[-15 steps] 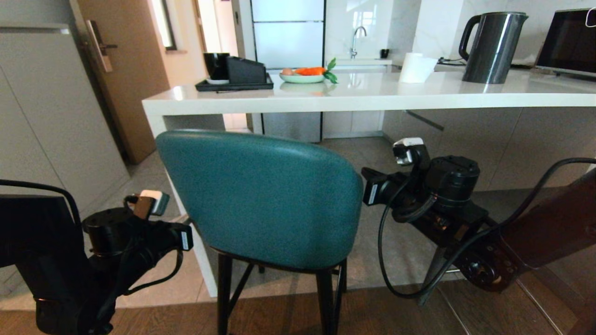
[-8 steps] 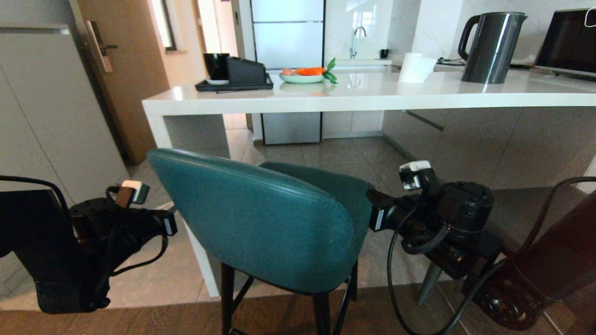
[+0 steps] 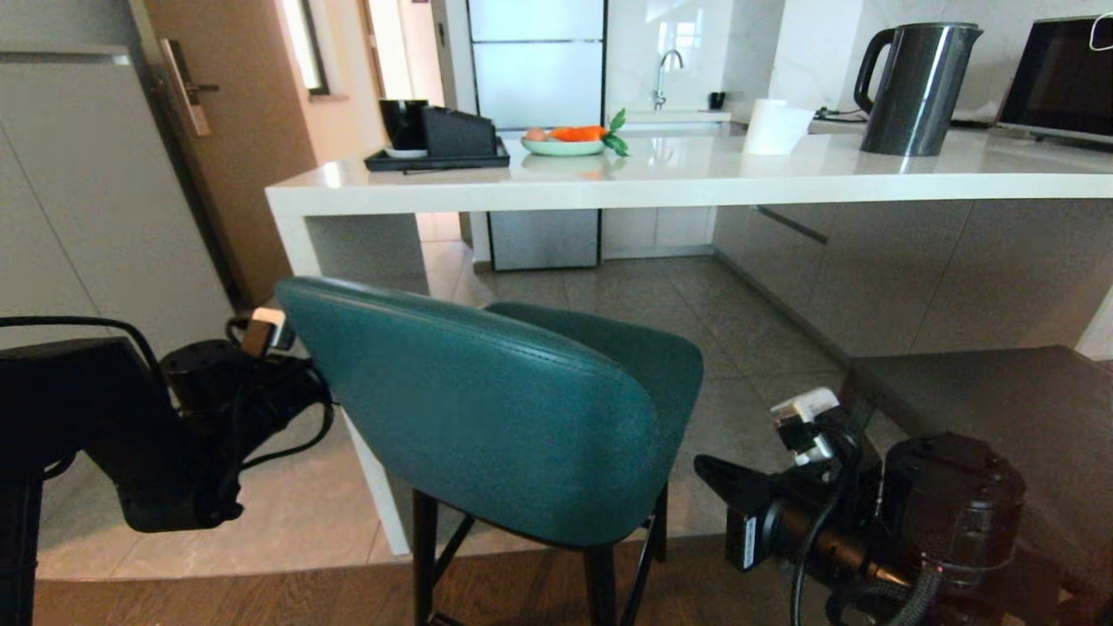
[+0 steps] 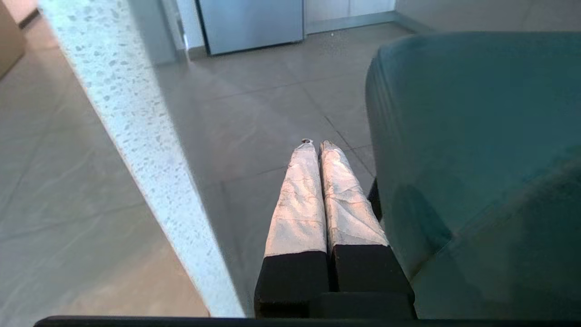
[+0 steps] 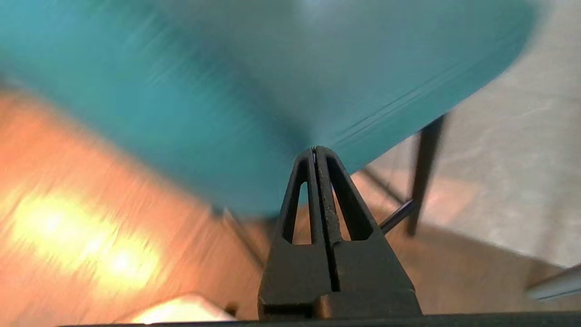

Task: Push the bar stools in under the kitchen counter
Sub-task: Push the blue chair back under the dining table

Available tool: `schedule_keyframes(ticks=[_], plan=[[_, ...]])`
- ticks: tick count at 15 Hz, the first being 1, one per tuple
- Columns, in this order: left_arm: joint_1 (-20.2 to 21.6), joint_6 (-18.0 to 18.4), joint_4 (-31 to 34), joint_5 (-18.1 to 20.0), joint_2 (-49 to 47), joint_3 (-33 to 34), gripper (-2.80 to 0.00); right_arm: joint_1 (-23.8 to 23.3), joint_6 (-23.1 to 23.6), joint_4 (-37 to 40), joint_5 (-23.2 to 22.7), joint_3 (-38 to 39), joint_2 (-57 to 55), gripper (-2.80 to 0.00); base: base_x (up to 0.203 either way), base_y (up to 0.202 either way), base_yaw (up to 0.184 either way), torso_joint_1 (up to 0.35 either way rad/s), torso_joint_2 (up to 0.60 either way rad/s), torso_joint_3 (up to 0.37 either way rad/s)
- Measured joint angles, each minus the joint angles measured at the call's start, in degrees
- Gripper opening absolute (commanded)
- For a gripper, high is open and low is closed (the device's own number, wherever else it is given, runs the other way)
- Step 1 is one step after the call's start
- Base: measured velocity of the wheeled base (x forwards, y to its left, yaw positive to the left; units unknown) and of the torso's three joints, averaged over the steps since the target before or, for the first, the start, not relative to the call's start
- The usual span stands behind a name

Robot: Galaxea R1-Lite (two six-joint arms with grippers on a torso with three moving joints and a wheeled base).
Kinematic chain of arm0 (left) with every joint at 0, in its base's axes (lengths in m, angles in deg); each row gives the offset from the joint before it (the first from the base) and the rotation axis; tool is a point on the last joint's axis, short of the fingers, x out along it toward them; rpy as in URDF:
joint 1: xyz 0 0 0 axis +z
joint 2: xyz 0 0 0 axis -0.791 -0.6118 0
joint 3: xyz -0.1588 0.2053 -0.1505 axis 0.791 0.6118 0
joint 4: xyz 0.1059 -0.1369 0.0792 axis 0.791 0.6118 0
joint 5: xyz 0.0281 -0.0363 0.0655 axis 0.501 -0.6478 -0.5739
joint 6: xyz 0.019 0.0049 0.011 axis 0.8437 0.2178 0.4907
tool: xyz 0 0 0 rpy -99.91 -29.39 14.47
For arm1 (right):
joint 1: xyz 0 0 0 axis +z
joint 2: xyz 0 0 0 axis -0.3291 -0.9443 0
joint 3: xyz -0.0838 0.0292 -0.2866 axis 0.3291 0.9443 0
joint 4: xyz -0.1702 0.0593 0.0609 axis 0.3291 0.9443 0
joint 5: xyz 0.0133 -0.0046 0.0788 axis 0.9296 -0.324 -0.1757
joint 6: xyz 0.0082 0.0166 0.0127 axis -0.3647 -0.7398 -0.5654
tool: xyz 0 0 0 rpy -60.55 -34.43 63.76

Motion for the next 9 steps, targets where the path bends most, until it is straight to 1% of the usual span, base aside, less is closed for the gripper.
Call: schedule_keyframes(ticks=[3,5,9], plan=[[-2.6,-0.1,0.6,-0.1,-1.7,-2.0,-2.8,1.5,-0.2,0.0,0.0,-1.4,-3.5,-2.8,0.0,0.0,0.0,0.0,0.0,0.0],[-4.4,-0.2,0.7,-0.5,-2.1,-2.6,-2.8,1.9,-0.3,0.1,0.1,-4.7,-7.9,-2.8,0.0,0.0,0.0,0.0,0.0,0.0],[-5.7,-0.2,0.9,-0.6,-2.5,-2.6,-2.8,1.2,-0.3,-0.7,1.6,-14.1,-18.5,-2.8,0.0,0.0,0.0,0.0,0.0,0.0]])
